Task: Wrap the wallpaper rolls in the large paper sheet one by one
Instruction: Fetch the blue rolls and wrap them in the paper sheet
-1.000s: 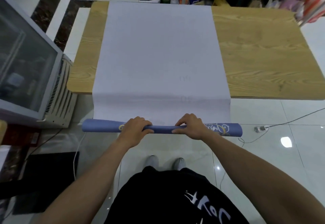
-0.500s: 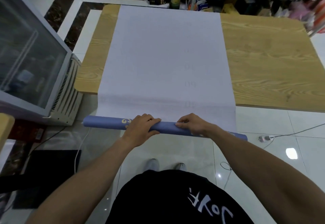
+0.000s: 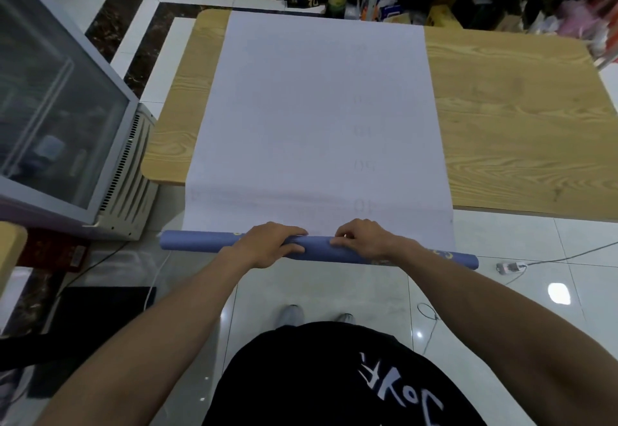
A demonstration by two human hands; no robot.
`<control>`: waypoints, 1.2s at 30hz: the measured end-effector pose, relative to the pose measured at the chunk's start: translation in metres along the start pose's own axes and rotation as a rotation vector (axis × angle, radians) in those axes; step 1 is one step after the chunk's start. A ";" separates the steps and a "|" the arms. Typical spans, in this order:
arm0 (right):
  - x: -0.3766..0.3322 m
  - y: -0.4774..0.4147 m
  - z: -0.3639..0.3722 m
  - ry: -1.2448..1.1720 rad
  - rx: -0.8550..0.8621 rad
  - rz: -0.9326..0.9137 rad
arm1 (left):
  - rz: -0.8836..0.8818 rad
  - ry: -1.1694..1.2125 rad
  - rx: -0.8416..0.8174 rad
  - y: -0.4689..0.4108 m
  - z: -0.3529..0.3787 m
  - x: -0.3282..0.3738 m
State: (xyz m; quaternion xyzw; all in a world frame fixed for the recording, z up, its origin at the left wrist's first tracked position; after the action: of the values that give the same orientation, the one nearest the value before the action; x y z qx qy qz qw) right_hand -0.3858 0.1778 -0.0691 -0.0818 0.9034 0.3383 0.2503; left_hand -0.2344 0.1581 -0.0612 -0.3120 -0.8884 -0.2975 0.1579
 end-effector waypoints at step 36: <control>0.013 -0.011 0.000 0.084 -0.021 0.077 | -0.021 -0.087 0.142 0.002 -0.004 -0.013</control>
State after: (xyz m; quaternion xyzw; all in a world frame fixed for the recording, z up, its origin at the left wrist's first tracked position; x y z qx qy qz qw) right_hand -0.3937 0.1703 -0.0820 -0.0637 0.9119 0.3537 0.1981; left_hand -0.2232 0.1504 -0.0633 -0.3033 -0.9165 -0.2215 0.1377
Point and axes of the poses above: each hand's wrist, its own y-axis away from the middle knuckle, its own z-axis out of the palm, x = y × z, the point moved 10 cm from there along -y, towards the middle knuckle
